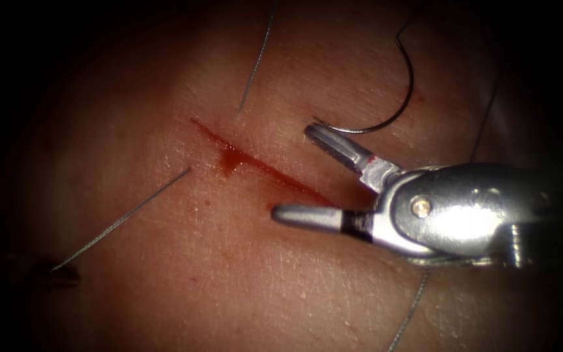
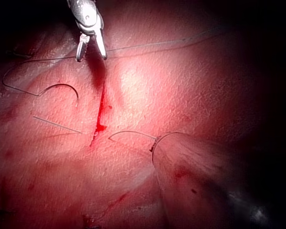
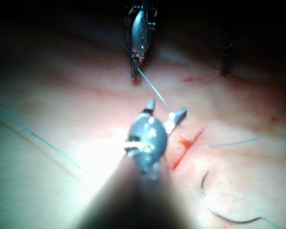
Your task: Wound Closure
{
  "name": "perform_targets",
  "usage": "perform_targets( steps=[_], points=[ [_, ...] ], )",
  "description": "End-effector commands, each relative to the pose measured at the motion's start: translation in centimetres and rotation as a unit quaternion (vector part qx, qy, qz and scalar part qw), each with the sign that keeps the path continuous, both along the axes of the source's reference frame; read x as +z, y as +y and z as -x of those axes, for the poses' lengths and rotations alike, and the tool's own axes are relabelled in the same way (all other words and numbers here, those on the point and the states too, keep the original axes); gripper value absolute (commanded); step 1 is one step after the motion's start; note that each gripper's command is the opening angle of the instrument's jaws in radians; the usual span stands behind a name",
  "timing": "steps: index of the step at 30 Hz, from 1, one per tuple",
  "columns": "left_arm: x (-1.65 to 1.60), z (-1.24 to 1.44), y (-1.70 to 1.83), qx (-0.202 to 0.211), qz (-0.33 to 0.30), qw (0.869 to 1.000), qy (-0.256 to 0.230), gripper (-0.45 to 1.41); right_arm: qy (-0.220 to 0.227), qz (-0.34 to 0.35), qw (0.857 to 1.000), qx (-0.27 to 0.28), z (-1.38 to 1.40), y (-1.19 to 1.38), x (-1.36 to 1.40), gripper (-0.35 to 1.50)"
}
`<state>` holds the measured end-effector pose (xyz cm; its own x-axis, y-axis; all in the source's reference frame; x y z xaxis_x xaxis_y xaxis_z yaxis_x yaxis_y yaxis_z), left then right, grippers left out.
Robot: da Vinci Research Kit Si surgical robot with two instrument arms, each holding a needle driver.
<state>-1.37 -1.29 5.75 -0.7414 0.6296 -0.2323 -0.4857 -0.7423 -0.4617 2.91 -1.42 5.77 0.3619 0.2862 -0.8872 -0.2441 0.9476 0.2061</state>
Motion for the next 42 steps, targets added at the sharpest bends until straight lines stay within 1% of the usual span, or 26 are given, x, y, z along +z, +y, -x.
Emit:
perform_targets(
  steps=[1, 4, 6, 7, 9, 10, 11, 12, 15, 17, 21, 24, 26, 28, 33, 36, 37, 38, 42],
  points=[
    [0.09, 0.09, -0.04, 0.002, 0.002, 1.000, 0.000, -0.45, 0.003, -0.002, 1.000, -0.011, -0.11, -0.09, 0.06, 1.30],
    [0.13, 0.20, 0.02, 0.009, 0.002, 1.000, -0.005, -0.45, -0.005, 0.006, 0.999, -0.038, -0.19, -0.10, 0.10, 1.18],
    [0.15, 0.26, 0.07, 0.014, 0.001, 1.000, -0.008, -0.45, -0.014, 0.012, 0.999, -0.042, -0.26, -0.07, 0.13, 1.15],
    [0.16, 0.31, 0.13, 0.016, 0.003, 1.000, -0.009, -0.45, -0.024, 0.018, 0.998, -0.052, -0.34, -0.03, 0.16, 1.04],
    [0.15, 0.37, 0.22, 0.016, 0.007, 1.000, -0.016, -0.45, -0.030, 0.028, 0.997, -0.067, -0.42, -0.02, 0.20, 0.96],
    [0.14, 0.39, 0.27, 0.015, 0.008, 1.000, -0.019, -0.45, -0.032, 0.033, 0.996, -0.078, -0.47, -0.02, 0.24, 0.86],
    [0.13, 0.42, 0.32, 0.014, 0.009, 1.000, -0.022, -0.45, -0.038, 0.038, 0.995, -0.084, -0.50, -0.02, 0.27, 0.83],
    [0.12, 0.45, 0.39, 0.015, 0.008, 1.000, -0.023, -0.45, -0.064, 0.055, 0.991, -0.100, -0.57, -0.03, 0.36, 0.79],
    [0.11, 0.52, 0.51, 0.019, 0.009, 0.999, -0.024, -0.45, -0.099, 0.082, 0.985, -0.115, -0.68, -0.03, 0.49, 0.73],
    [0.10, 0.55, 0.54, 0.020, 0.010, 0.999, -0.024, -0.45, -0.112, 0.099, 0.982, -0.118, -0.73, -0.02, 0.52, 0.69],
    [0.08, 0.62, 0.57, 0.026, 0.014, 0.999, -0.026, -0.45, -0.153, 0.149, 0.969, -0.125, -0.81, 0.07, 0.55, 0.62],
    [0.08, 0.66, 0.59, 0.027, 0.015, 0.999, -0.026, -0.45, -0.163, 0.178, 0.961, -0.137, -0.89, 0.10, 0.55, 0.61],
    [0.08, 0.67, 0.60, 0.029, 0.016, 0.999, -0.027, -0.45, -0.177, 0.202, 0.952, -0.146, -0.97, 0.09, 0.54, 0.59],
    [0.07, 0.69, 0.63, 0.028, 0.015, 0.999, -0.027, -0.45, -0.187, 0.225, 0.944, -0.155, -1.07, 0.08, 0.52, 0.59],
    [0.04, 0.70, 0.68, 0.027, 0.016, 0.999, -0.031, -0.45, -0.202, 0.263, 0.929, -0.165, -1.20, 0.02, 0.49, 0.57],
    [0.03, 0.70, 0.68, 0.030, 0.017, 0.999, -0.032, -0.45, -0.205, 0.265, 0.928, -0.165, -1.21, 0.00, 0.54, 0.57],
    [0.02, 0.70, 0.68, 0.029, 0.017, 0.999, -0.031, -0.45, -0.206, 0.266, 0.927, -0.166, -1.21, -0.01, 0.59, 0.57],
    [0.02, 0.71, 0.68, 0.031, 0.018, 0.999, -0.032, -0.45, -0.209, 0.267, 0.926, -0.168, -1.23, -0.03, 0.65, 0.56],
    [0.02, 0.72, 0.68, 0.031, 0.018, 0.999, -0.032, -0.45, -0.216, 0.276, 0.920, -0.176, -1.30, -0.07, 0.75, 0.42]
  ],
)
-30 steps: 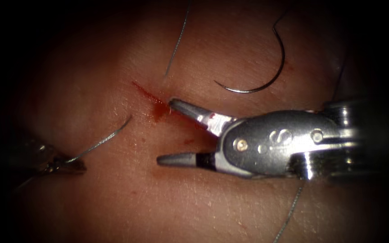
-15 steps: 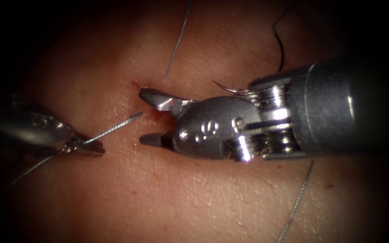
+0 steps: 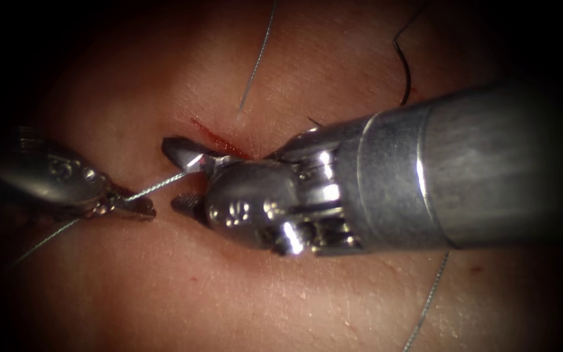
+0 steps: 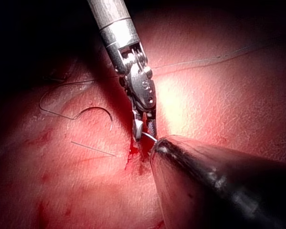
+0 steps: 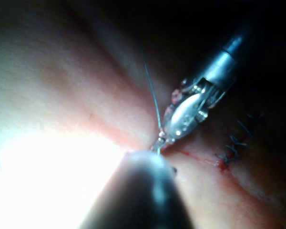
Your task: Wound Closure
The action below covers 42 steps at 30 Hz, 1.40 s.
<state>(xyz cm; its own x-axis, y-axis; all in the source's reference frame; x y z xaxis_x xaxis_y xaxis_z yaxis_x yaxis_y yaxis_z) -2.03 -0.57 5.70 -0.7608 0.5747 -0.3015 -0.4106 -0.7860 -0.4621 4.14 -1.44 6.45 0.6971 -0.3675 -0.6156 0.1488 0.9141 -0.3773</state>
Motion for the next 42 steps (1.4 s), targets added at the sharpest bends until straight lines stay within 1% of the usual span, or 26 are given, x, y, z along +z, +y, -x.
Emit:
perform_targets(
  steps=[1, 2, 3, 4, 5, 6, 10, 11, 12, 13, 14, 17, 18, 20, 21, 22, 27, 31, 34, 38, 42],
  points=[
    [0.06, 0.06, -0.04, 0.001, 0.000, 1.000, 0.000, -0.45, -0.003, -0.001, 1.000, -0.001, -0.09, -0.06, 0.08, 0.41],
    [0.06, 0.06, -0.04, 0.000, 0.000, 1.000, 0.000, -0.45, -0.006, -0.001, 1.000, 0.000, -0.13, -0.05, 0.11, 0.29],
    [0.06, 0.06, -0.04, 0.000, 0.000, 1.000, 0.000, -0.45, -0.003, 0.000, 1.000, 0.002, -0.14, -0.04, 0.11, 0.24],
    [0.06, 0.06, -0.04, 0.003, 0.001, 1.000, -0.001, -0.45, 0.003, 0.000, 1.000, 0.003, -0.17, -0.03, 0.10, 0.12],
    [0.06, 0.06, -0.04, 0.003, 0.001, 1.000, -0.001, -0.45, 0.003, 0.006, 1.000, -0.003, -0.18, -0.03, 0.08, -0.03],
    [0.06, 0.06, -0.03, 0.003, 0.001, 1.000, -0.001, -0.45, 0.006, 0.015, 1.000, -0.014, -0.19, -0.04, 0.06, -0.35],
    [0.06, 0.05, 0.00, 0.011, 0.018, 1.000, -0.001, -0.45, 0.003, 0.016, 1.000, -0.021, -0.13, -0.02, 0.05, -0.35],
    [0.06, 0.03, 0.05, 0.024, 0.049, 0.998, -0.003, -0.30, 0.001, 0.015, 1.000, -0.019, -0.09, -0.01, 0.07, -0.35],
    [0.05, 0.02, 0.08, 0.026, 0.066, 0.997, -0.003, -0.20, -0.002, 0.014, 1.000, -0.018, -0.07, 0.00, 0.08, -0.35],
    [0.02, -0.02, 0.13, 0.030, 0.084, 0.996, -0.012, 0.07, -0.003, 0.015, 1.000, -0.015, -0.03, 0.01, 0.10, -0.35],
    [0.02, -0.03, 0.14, 0.027, 0.088, 0.996, -0.013, 0.26, -0.004, 0.015, 1.000, -0.014, -0.01, 0.02, 0.10, -0.35],
    [0.00, -0.06, 0.13, 0.020, 0.085, 0.996, -0.016, 0.67, -0.006, 0.016, 1.000, -0.008, 0.04, 0.05, 0.13, -0.35],
    [0.00, -0.08, 0.12, 0.017, 0.085, 0.996, -0.015, 0.86, -0.008, 0.015, 1.000, -0.006, 0.06, 0.07, 0.15, -0.35],
    [-0.02, -0.12, 0.09, 0.012, 0.086, 0.996, -0.017, 0.99, -0.009, 0.015, 1.000, -0.005, 0.07, 0.08, 0.17, -0.35],
    [-0.03, -0.13, 0.08, 0.009, 0.087, 0.996, -0.018, 1.03, -0.010, 0.015, 1.000, -0.004, 0.08, 0.09, 0.18, -0.35],
    [-0.04, -0.16, 0.06, 0.003, 0.090, 0.996, -0.020, 1.11, -0.011, 0.015, 1.000, -0.003, 0.08, 0.10, 0.19, -0.35],
    [-0.12, -0.33, -0.09, 0.002, 0.092, 0.996, -0.021, 1.11, -0.014, 0.016, 1.000, 0.000, 0.16, 0.17, 0.26, -0.35],
    [-0.18, -0.56, -0.32, -0.005, 0.089, 0.996, -0.017, 1.08, -0.018, 0.016, 1.000, 0.005, 0.30, 0.21, 0.32, -0.35],
    [-0.20, -0.66, -0.41, -0.001, 0.088, 0.996, -0.009, 1.06, -0.019, 0.016, 1.000, 0.005, 0.35, 0.22, 0.33, -0.35],
    [-0.19, -0.83, -0.53, -0.010, 0.075, 0.997, 0.013, 1.04, -0.017, 0.015, 1.000, 0.004, 0.39, 0.20, 0.31, -0.35],
    [-0.15, -0.85, -0.65, -0.013, 0.064, 0.998, 0.024, 1.03, -0.018, 0.016, 1.000, 0.004, 0.40, 0.20, 0.32, -0.35]
  ],
)
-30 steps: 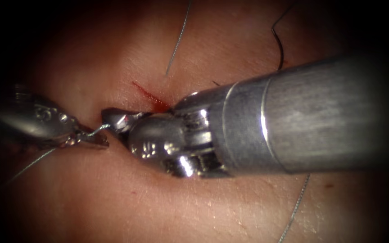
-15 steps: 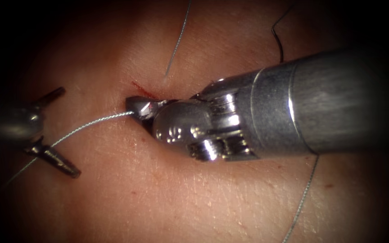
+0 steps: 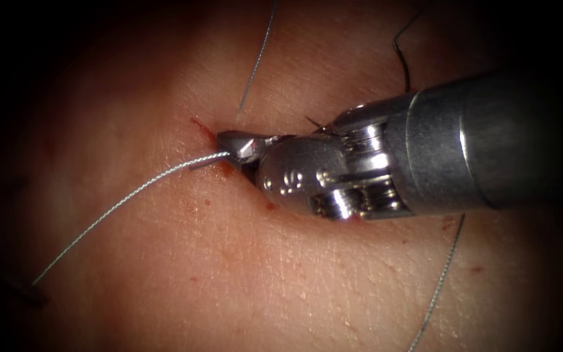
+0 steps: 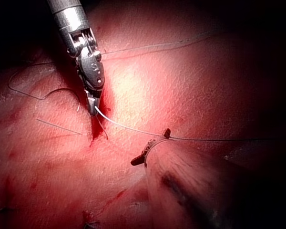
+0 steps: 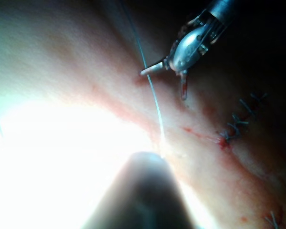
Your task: Wound Closure
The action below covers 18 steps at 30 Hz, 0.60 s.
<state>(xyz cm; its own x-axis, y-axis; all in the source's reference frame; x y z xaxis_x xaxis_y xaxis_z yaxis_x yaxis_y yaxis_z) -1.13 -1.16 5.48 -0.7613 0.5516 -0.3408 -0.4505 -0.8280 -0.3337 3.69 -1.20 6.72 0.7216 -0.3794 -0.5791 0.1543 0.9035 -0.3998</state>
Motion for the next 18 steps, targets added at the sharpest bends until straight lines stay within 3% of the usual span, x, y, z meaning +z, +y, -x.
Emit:
perform_targets(
  steps=[1, 10, 18],
  points=[
    [0.09, 0.06, -0.11, 0.001, -0.008, 1.000, 0.001, 1.03, -0.001, 0.000, 1.000, 0.000, -0.05, -0.04, 0.05, -0.35],
    [0.20, 0.07, -0.35, -0.026, -0.050, 0.998, 0.005, 0.81, -0.016, 0.010, 1.000, 0.002, -0.03, 0.02, 0.09, -0.35],
    [0.16, 0.11, -0.46, -0.033, -0.095, 0.995, -0.022, 0.59, -0.017, 0.009, 1.000, 0.004, -0.07, 0.04, 0.10, -0.35]
  ],
)
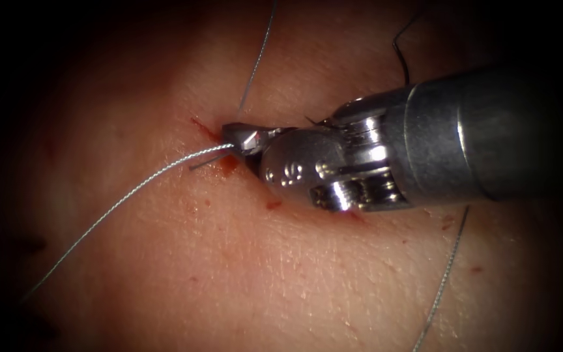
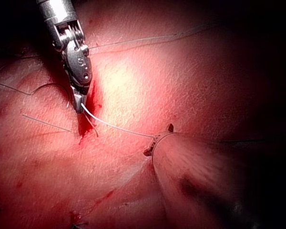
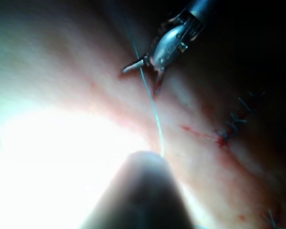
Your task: Wound Closure
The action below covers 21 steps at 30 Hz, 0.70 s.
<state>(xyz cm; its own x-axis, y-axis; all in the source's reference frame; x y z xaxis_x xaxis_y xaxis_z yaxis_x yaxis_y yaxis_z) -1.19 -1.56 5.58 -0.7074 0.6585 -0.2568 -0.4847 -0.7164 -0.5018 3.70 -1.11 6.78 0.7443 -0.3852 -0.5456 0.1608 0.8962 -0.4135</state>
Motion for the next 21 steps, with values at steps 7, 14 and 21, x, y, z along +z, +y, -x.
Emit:
perform_targets(
  steps=[7, 14, 21],
  points=[
    [0.05, -0.05, -0.09, -0.006, -0.013, 1.000, 0.004, 0.17, 0.001, -0.001, 1.000, -0.001, -0.05, -0.07, 0.02, -0.35],
    [0.04, -0.15, -0.11, -0.007, -0.022, 1.000, 0.009, -0.45, 0.000, -0.001, 1.000, -0.001, -0.02, -0.09, 0.01, -0.35],
    [-0.02, -0.16, 0.01, -0.024, -0.019, 0.999, 0.026, -0.45, 0.001, -0.001, 1.000, -0.003, 0.03, -0.21, -0.07, -0.35]
  ],
)
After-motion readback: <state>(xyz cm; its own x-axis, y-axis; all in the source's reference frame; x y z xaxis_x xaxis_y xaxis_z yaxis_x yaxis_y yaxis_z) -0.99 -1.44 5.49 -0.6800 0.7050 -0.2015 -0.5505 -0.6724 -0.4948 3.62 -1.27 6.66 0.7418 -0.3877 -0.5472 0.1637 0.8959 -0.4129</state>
